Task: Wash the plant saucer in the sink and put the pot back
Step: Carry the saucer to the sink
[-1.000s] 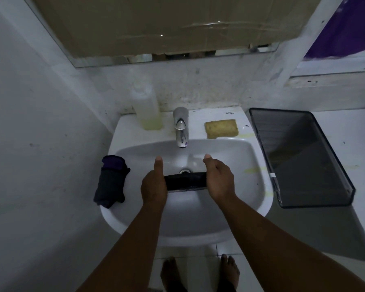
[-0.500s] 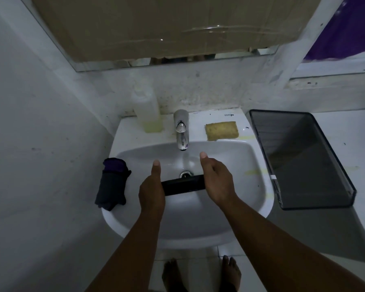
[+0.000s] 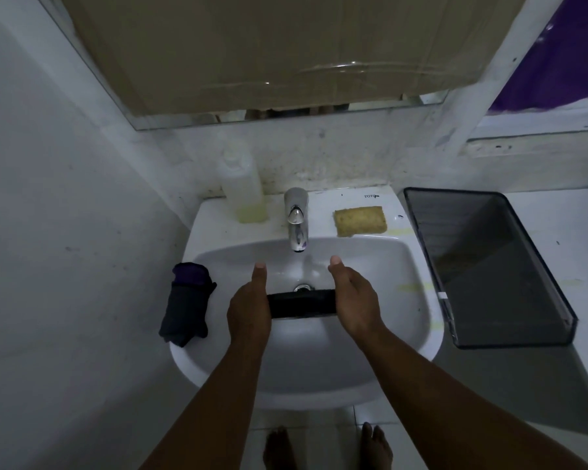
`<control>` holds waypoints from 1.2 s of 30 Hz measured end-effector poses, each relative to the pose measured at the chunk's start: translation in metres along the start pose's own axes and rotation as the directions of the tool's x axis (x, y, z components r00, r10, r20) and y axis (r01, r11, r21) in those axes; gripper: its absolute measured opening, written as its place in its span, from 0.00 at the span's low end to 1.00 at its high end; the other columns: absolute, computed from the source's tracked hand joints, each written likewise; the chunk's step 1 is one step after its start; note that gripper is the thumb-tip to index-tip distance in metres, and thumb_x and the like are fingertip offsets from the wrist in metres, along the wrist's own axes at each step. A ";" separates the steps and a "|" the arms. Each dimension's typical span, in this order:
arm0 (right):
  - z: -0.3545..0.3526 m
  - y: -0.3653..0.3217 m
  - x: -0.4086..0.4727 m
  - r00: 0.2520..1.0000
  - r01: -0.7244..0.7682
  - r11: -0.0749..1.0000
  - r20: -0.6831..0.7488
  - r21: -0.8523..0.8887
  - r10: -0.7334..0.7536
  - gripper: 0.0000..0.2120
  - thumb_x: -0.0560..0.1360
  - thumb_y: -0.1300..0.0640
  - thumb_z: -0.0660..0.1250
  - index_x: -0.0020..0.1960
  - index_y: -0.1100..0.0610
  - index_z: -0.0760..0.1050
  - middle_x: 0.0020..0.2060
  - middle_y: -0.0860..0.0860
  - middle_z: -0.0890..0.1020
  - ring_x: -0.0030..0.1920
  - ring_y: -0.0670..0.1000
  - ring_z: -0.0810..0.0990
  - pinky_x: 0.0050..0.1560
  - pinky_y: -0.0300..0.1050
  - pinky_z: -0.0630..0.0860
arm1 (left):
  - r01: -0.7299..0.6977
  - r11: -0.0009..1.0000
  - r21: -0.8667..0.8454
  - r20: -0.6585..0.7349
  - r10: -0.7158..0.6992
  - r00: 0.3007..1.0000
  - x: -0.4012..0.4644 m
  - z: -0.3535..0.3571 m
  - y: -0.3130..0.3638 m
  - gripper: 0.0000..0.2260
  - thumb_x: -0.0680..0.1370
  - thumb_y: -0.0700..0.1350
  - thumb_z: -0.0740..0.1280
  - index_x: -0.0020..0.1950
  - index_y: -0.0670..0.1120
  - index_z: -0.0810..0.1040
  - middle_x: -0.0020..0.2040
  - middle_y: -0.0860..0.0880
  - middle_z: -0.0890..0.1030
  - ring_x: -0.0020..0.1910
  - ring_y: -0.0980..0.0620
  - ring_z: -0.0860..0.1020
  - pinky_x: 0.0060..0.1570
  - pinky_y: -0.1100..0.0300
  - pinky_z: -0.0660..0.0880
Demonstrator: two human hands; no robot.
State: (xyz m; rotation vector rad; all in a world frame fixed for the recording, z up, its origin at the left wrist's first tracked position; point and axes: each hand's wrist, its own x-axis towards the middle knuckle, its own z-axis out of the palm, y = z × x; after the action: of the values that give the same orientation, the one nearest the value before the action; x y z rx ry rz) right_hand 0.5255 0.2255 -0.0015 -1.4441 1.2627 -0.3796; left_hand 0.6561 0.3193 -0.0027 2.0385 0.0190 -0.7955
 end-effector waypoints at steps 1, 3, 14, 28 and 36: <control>0.000 0.001 -0.002 1.000 -0.002 1.000 0.003 -0.010 0.002 0.33 0.84 0.38 0.53 0.60 0.68 0.77 0.58 0.60 0.82 0.58 0.52 0.79 0.59 0.50 0.72 | -0.006 1.000 0.013 0.001 0.006 1.000 0.000 0.000 -0.001 0.30 0.81 0.69 0.55 0.40 0.43 0.75 0.42 0.46 0.78 0.44 0.46 0.76 0.49 0.52 0.70; -0.001 0.002 -0.003 1.000 0.023 1.000 -0.017 0.004 -0.023 0.33 0.85 0.39 0.53 0.61 0.70 0.76 0.59 0.64 0.80 0.60 0.50 0.77 0.64 0.52 0.72 | -0.030 0.999 -0.010 -0.016 0.030 0.999 0.000 0.000 -0.002 0.29 0.81 0.68 0.56 0.38 0.44 0.73 0.41 0.48 0.77 0.43 0.48 0.75 0.50 0.52 0.70; -0.006 0.010 -0.001 0.997 0.071 0.997 -0.001 0.039 -0.071 0.31 0.85 0.41 0.54 0.60 0.70 0.74 0.58 0.65 0.78 0.59 0.54 0.74 0.64 0.51 0.71 | -0.123 0.992 -0.005 0.078 0.123 0.989 0.001 0.000 -0.013 0.18 0.82 0.65 0.57 0.41 0.55 0.72 0.43 0.55 0.74 0.46 0.53 0.74 0.54 0.55 0.65; 0.002 0.043 0.011 0.996 0.052 0.996 0.064 0.073 -0.057 0.18 0.85 0.43 0.59 0.50 0.53 0.81 0.43 0.49 0.84 0.43 0.39 0.83 0.47 0.35 0.79 | -0.289 0.946 0.145 0.267 0.244 0.932 0.026 -0.012 -0.064 0.47 0.63 0.75 0.73 0.78 0.58 0.65 0.79 0.51 0.67 0.77 0.50 0.67 0.75 0.46 0.67; 0.027 0.085 0.053 0.998 -0.047 0.946 0.020 -0.321 0.056 0.41 0.71 0.18 0.46 0.69 0.44 0.72 0.65 0.49 0.79 0.67 0.58 0.74 0.68 0.65 0.68 | -0.415 0.906 0.080 0.366 0.361 0.858 0.046 -0.001 -0.074 0.24 0.72 0.47 0.81 0.66 0.55 0.79 0.59 0.57 0.84 0.60 0.59 0.81 0.61 0.59 0.79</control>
State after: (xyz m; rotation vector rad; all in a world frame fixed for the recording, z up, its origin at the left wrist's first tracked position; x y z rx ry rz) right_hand 0.5266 0.2113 -0.1042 -1.6789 1.3818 -0.1192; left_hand 0.6704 0.3496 -0.0835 1.9264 -0.6573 -0.8982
